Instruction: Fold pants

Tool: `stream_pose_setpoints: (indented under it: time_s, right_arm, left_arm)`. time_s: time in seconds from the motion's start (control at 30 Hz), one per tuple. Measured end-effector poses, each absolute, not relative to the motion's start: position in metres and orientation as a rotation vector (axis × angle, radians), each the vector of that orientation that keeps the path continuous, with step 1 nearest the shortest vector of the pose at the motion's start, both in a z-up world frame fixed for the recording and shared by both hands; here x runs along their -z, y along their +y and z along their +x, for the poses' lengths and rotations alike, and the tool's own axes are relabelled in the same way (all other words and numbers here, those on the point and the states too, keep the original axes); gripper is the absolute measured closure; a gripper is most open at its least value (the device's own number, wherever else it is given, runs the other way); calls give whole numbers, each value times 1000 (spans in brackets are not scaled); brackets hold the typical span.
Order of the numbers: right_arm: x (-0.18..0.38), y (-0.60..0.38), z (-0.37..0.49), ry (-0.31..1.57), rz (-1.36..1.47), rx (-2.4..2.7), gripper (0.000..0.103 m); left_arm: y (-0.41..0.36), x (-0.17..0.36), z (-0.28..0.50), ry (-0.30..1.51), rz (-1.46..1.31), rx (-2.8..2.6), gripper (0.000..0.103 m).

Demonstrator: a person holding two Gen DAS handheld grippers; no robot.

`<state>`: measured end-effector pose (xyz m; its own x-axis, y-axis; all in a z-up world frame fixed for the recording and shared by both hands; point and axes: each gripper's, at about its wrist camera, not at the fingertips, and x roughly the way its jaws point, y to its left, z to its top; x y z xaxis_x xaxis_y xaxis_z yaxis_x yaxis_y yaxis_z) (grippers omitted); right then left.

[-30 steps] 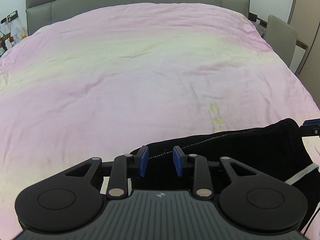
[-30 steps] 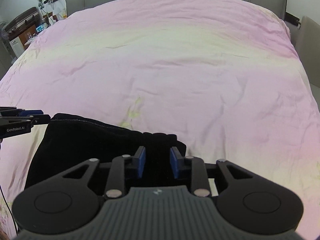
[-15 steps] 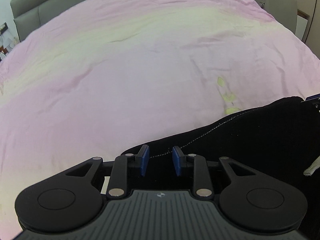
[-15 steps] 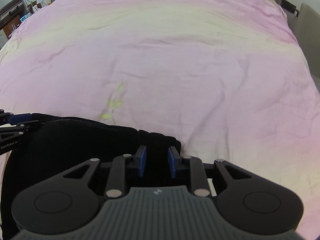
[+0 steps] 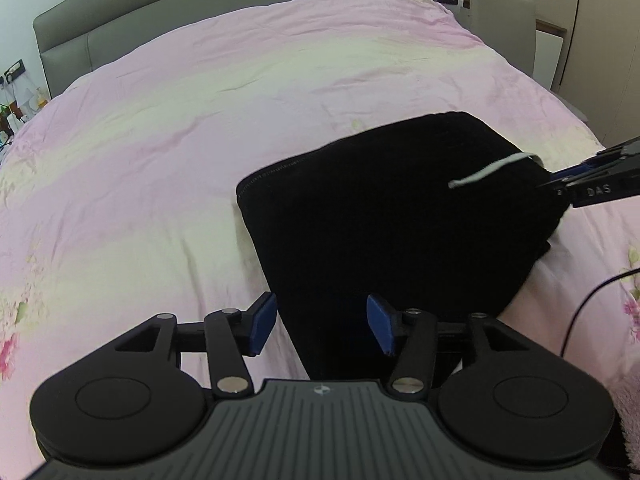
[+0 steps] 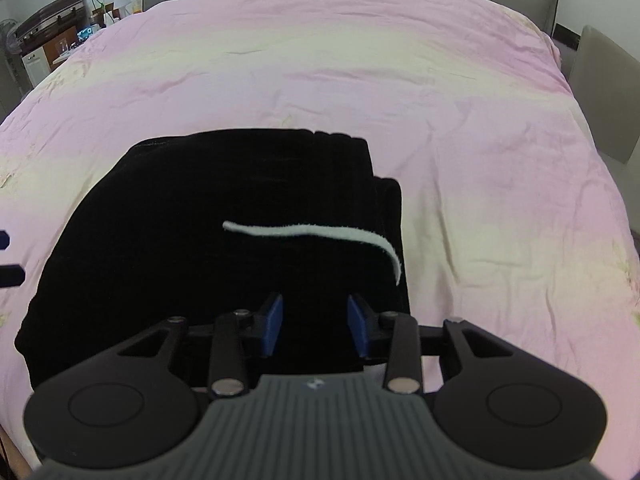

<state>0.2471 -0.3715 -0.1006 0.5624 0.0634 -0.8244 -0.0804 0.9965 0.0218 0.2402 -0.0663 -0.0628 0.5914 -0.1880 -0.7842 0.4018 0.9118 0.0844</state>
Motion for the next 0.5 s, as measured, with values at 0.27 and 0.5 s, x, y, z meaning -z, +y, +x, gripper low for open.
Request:
stream_pose_setpoints:
  time_s: [0.27,0.5]
  right_arm:
    - [135,-381,237,939,141,-20,69]
    - [137,-385,234,890,215,2,69]
  left_arm:
    - [-76,97,194,931,219,253,31]
    - [-88,142,204,964,177,99,59]
